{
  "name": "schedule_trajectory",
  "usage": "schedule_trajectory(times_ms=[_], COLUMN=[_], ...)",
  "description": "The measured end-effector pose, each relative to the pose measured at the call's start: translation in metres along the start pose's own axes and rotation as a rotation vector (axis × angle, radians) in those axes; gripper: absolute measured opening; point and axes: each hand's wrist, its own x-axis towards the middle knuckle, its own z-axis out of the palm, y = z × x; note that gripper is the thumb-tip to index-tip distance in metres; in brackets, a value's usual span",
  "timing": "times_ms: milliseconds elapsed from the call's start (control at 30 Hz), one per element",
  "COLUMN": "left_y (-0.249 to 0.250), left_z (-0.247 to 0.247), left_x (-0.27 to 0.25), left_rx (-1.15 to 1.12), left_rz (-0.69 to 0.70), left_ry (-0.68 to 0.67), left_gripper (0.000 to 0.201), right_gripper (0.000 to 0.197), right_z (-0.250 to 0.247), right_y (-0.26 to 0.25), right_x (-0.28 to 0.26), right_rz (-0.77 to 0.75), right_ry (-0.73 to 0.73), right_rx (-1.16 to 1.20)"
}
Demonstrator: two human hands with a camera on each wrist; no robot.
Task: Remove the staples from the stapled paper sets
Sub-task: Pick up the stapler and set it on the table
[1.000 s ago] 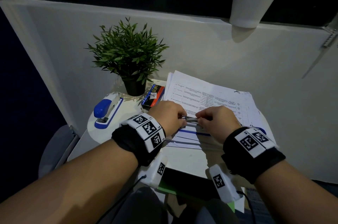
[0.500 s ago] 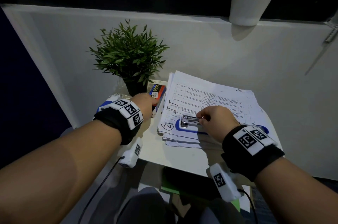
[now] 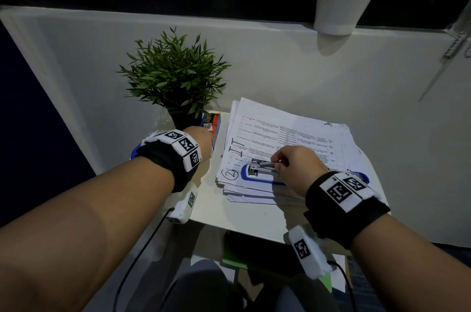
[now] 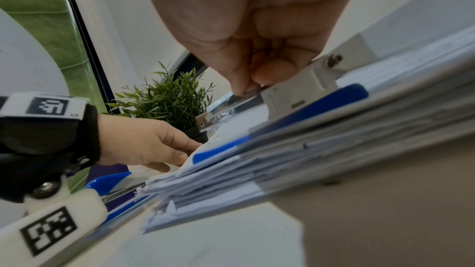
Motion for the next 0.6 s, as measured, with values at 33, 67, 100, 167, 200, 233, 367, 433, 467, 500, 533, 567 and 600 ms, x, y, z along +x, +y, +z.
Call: schedule_trajectory(times_ms=[33,67,100,167,200,233,367,433,467,500,533,567,600], left_y=[0.0,0.001,0.001,0.007,0.012,0.02,0.053,0.061,0.063,0.064,0.065,0.066,0.066], left_z=[0.0,-0.002,-0.003,-0.008,-0.01,-0.013,-0.016,-0.013,-0.012,-0.009,-0.007,-0.006,-0.004], left_x=[-0.003,-0.006,-0.01,-0.021,-0.031,-0.04,-0.064,-0.061,-0.058,-0.056,-0.054,-0.054,-0.053], left_rx=[-0.025,-0.071,-0.131,-0.288,-0.397,-0.504,-0.6,-0.505,-0.47,-0.455,-0.459,-0.476,-0.496], left_rz=[-0.01,-0.023,-0.039,-0.019,0.021,0.073,0.223,0.215,0.205,0.188,0.167,0.148,0.135], left_ry=[0.022,0.055,0.098,0.223,0.284,0.329,0.268,0.246,0.235,0.223,0.21,0.2,0.201], left_gripper=[0.036,0.035,0.034,0.037,0.039,0.042,0.056,0.058,0.058,0.057,0.053,0.049,0.043], right_gripper=[0.021,0.021,0.02,0.02,0.02,0.02,0.02,0.02,0.02,0.02,0.02,0.019,0.019], right_z=[0.0,0.0,-0.001,0.0,0.001,0.002,0.005,0.006,0.006,0.006,0.007,0.008,0.009], right_y=[0.001,0.001,0.002,0.002,0.001,0.001,0.0,0.0,0.0,-0.001,-0.001,0.0,0.0], right_x=[0.0,0.0,0.0,0.0,0.0,0.0,-0.001,-0.001,-0.001,-0.001,-0.001,-0.001,0.0], right_rz=[0.002,0.004,0.004,-0.004,-0.01,-0.015,-0.019,-0.013,-0.008,-0.002,0.002,0.005,0.007], right_ry=[0.008,0.018,0.029,0.037,0.036,0.037,0.062,0.064,0.067,0.074,0.079,0.081,0.079], right_rx=[0.013,0.028,0.042,0.052,0.048,0.041,0.037,0.052,0.059,0.067,0.071,0.07,0.066])
